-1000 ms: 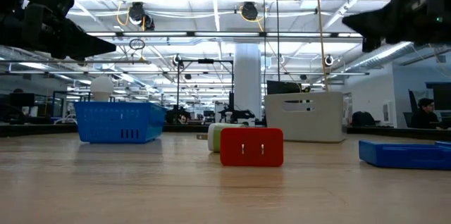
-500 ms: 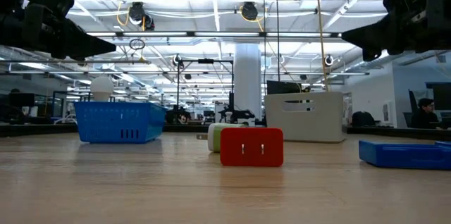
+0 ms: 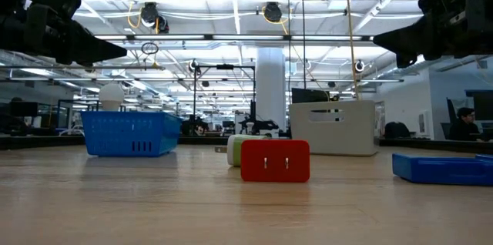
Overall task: Pick & Place Office items
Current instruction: Put the blue digital clock into the blue bin
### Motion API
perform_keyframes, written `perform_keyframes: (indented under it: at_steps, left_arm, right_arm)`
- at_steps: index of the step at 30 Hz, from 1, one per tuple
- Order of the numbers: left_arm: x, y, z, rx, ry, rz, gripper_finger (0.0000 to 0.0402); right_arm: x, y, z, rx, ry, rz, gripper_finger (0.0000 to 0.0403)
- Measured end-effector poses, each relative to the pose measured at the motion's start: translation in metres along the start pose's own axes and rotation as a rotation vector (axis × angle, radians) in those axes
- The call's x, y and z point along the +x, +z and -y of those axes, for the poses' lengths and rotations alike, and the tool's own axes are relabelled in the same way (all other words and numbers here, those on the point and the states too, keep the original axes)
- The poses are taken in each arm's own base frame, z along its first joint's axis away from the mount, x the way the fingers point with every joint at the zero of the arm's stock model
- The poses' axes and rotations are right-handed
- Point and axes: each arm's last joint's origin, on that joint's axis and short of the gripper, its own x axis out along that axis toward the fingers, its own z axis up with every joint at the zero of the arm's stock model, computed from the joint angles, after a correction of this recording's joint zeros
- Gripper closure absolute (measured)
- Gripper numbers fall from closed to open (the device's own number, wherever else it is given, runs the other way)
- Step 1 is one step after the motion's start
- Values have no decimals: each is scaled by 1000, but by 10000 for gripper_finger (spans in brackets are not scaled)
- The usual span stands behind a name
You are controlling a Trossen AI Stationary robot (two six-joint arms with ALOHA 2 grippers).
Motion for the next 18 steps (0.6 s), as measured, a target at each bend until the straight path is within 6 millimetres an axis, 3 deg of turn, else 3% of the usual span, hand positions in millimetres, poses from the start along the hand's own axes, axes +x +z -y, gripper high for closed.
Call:
perform_keyframes:
  at_steps: [18]
  left_arm:
    - [0,0,0,-3,0,0,382]
  right_arm:
    - [0,1,0,13,0,9,402]
